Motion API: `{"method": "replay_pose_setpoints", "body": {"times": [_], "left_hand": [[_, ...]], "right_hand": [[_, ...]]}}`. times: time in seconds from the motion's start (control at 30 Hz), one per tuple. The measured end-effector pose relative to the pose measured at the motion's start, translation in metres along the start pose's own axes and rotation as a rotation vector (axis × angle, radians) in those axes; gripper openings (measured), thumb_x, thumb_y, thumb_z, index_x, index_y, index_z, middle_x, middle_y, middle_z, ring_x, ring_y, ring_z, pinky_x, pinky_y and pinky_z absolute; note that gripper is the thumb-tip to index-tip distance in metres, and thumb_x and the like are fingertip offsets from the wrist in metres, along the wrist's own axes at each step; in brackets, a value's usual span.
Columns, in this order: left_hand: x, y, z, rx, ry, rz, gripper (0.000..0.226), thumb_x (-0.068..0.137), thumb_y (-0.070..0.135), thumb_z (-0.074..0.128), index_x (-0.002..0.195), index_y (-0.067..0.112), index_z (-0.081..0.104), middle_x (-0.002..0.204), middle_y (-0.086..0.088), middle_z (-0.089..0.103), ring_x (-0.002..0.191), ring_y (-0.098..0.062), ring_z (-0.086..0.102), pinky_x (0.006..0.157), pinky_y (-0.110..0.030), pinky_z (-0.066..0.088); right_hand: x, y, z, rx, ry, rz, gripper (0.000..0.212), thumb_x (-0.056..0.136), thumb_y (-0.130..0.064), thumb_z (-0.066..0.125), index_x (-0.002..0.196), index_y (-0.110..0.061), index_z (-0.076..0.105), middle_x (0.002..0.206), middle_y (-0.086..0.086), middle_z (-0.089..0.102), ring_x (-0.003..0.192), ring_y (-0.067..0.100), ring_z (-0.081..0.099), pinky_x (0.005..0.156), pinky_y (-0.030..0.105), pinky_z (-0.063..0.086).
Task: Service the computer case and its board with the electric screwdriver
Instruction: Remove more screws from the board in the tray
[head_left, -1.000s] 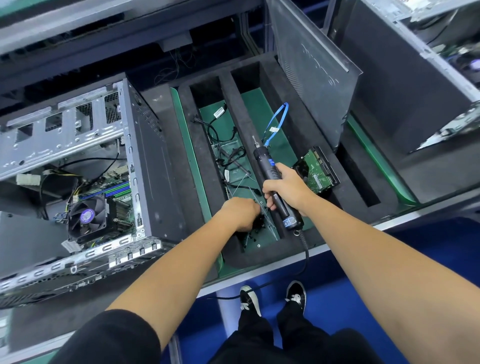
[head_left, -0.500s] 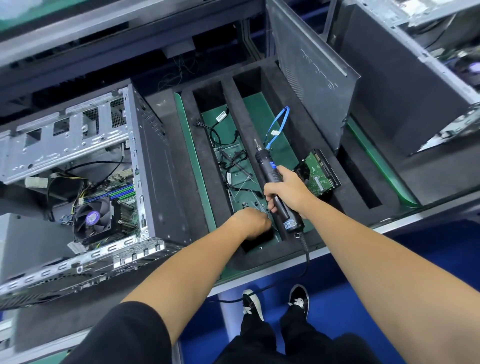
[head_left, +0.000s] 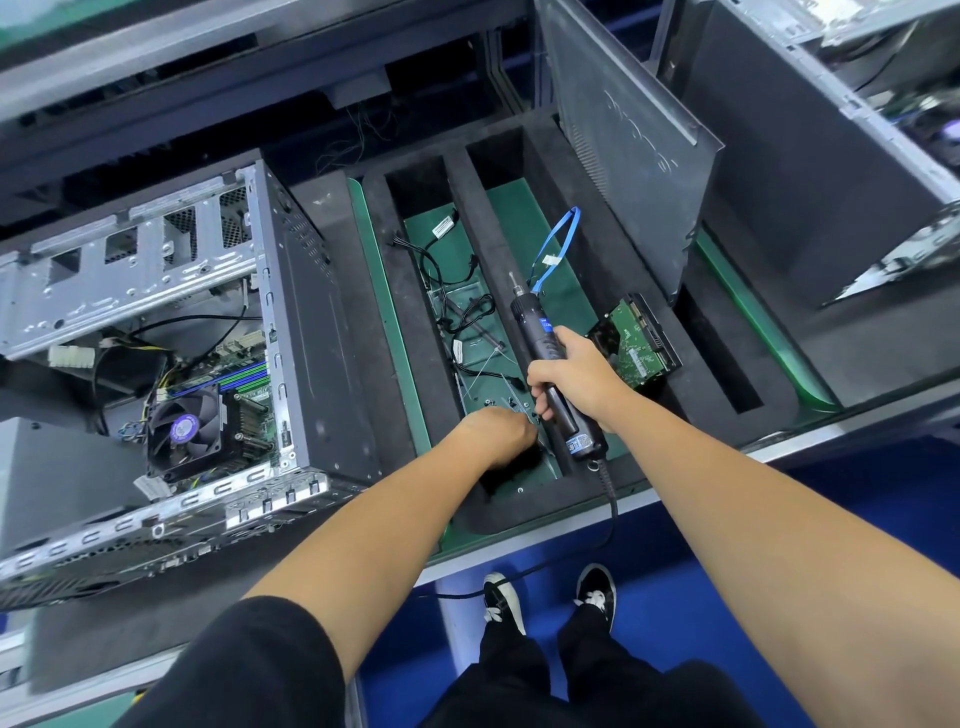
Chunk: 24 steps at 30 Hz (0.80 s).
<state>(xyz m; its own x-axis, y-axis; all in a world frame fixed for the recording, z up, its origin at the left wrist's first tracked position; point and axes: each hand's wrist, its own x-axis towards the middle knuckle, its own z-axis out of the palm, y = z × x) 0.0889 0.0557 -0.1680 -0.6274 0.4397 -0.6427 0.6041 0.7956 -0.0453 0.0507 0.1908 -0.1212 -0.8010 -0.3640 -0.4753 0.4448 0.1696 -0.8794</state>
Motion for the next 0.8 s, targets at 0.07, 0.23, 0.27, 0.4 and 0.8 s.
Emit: {"method": "replay_pose_setpoints", "body": {"times": [0.07,0.23,0.27,0.4,0.8], "left_hand": [[0.000,-0.002,-0.002,-0.071,-0.002,-0.053,0.027,0.091,-0.005,0.040,0.115,-0.002,0.052,0.113,-0.017,0.058,0.102,-0.033,0.058,0.084,-0.040,0.048],[0.002,-0.004,-0.008,-0.232,-0.009,-0.175,0.035,0.090,-0.005,0.044,0.124,0.004,0.047,0.114,-0.014,0.055,0.103,-0.032,0.057,0.075,-0.036,0.045],[0.002,-0.004,-0.009,-0.249,-0.013,-0.192,0.035,0.090,-0.005,0.044,0.124,0.005,0.047,0.114,-0.014,0.055,0.103,-0.031,0.057,0.075,-0.036,0.045],[0.001,-0.003,-0.007,-0.210,0.053,-0.207,0.032,0.091,-0.004,0.042,0.121,0.005,0.051,0.112,-0.014,0.057,0.102,-0.032,0.058,0.074,-0.037,0.045],[-0.003,-0.019,-0.018,-0.507,0.208,-0.394,0.013,0.084,0.006,0.051,0.095,0.000,0.056,0.101,-0.019,0.060,0.090,-0.036,0.060,0.070,-0.037,0.046]], "right_hand": [[-0.001,-0.001,0.001,0.007,0.003,0.001,0.030,0.077,0.003,0.061,0.104,-0.001,0.049,0.062,0.013,0.057,0.047,0.027,0.054,0.046,0.033,0.049],[-0.002,-0.002,0.001,0.008,0.013,0.007,0.037,0.079,0.003,0.060,0.112,0.002,0.045,0.064,0.015,0.057,0.049,0.027,0.054,0.048,0.034,0.049],[-0.003,-0.002,0.001,0.005,0.014,0.008,0.037,0.079,0.003,0.060,0.112,0.002,0.045,0.064,0.015,0.057,0.049,0.027,0.054,0.048,0.035,0.049],[-0.002,-0.002,0.001,0.005,0.018,0.014,0.036,0.079,0.003,0.060,0.111,0.005,0.043,0.064,0.015,0.056,0.048,0.027,0.053,0.047,0.034,0.049],[0.000,-0.001,0.000,0.014,0.004,0.016,0.037,0.079,0.004,0.059,0.114,0.004,0.047,0.065,0.016,0.055,0.048,0.027,0.053,0.046,0.033,0.048]]}}
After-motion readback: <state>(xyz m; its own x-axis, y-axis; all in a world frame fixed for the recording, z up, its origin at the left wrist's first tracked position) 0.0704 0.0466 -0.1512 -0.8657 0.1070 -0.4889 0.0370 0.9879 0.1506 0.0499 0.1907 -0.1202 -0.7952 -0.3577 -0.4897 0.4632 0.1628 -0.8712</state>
